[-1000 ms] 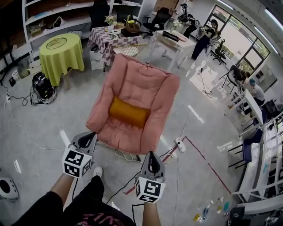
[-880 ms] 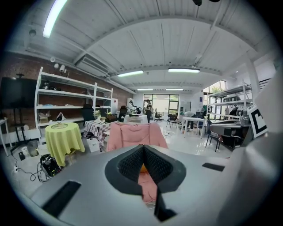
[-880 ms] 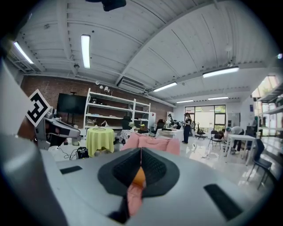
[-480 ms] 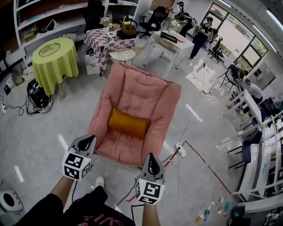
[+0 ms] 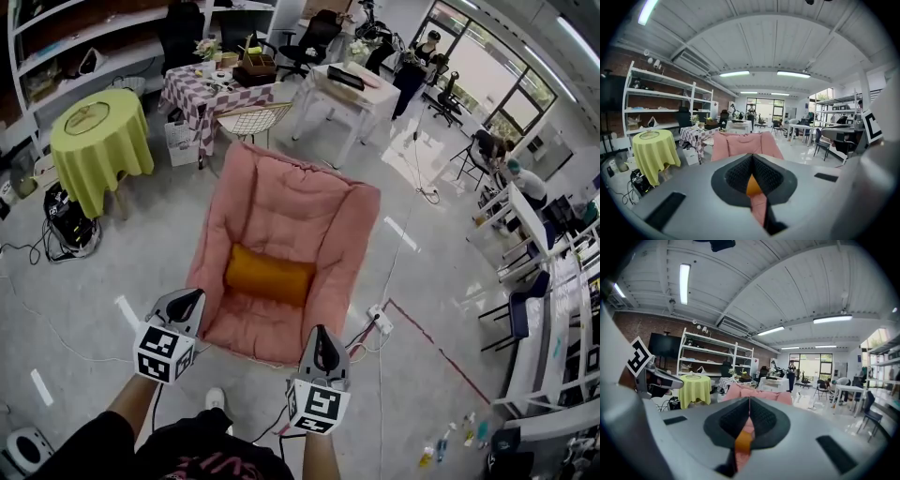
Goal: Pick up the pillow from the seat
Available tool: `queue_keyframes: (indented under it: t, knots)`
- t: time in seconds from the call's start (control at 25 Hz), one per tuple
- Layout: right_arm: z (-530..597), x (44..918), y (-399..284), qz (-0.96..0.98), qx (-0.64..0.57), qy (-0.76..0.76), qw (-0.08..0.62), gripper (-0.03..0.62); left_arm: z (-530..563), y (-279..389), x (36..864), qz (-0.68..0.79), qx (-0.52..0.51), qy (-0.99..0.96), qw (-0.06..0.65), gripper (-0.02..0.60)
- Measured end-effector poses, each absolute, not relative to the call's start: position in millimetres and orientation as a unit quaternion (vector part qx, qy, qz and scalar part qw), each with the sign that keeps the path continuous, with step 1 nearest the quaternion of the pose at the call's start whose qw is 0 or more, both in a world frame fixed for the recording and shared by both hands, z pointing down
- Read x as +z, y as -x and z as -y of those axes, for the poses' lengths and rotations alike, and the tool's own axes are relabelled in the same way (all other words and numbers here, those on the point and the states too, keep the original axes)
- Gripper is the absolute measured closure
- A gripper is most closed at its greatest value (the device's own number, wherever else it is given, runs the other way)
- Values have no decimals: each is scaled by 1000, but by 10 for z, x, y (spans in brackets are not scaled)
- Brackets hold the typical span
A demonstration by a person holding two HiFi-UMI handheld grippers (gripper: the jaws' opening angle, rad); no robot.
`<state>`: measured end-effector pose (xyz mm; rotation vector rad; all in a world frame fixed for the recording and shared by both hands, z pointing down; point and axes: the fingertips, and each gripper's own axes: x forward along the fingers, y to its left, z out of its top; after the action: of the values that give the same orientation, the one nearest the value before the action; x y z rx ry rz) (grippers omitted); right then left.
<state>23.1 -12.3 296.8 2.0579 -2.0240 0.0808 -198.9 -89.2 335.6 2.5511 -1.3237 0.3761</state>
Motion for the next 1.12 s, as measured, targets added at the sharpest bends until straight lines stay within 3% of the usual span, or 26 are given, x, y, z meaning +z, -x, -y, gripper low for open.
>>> queue_keyframes:
  t: [1.12]
  knots:
    - [244, 2571, -412, 679, -12, -724, 122, 574, 1130, 1661, 2947, 423, 103, -896, 93, 572]
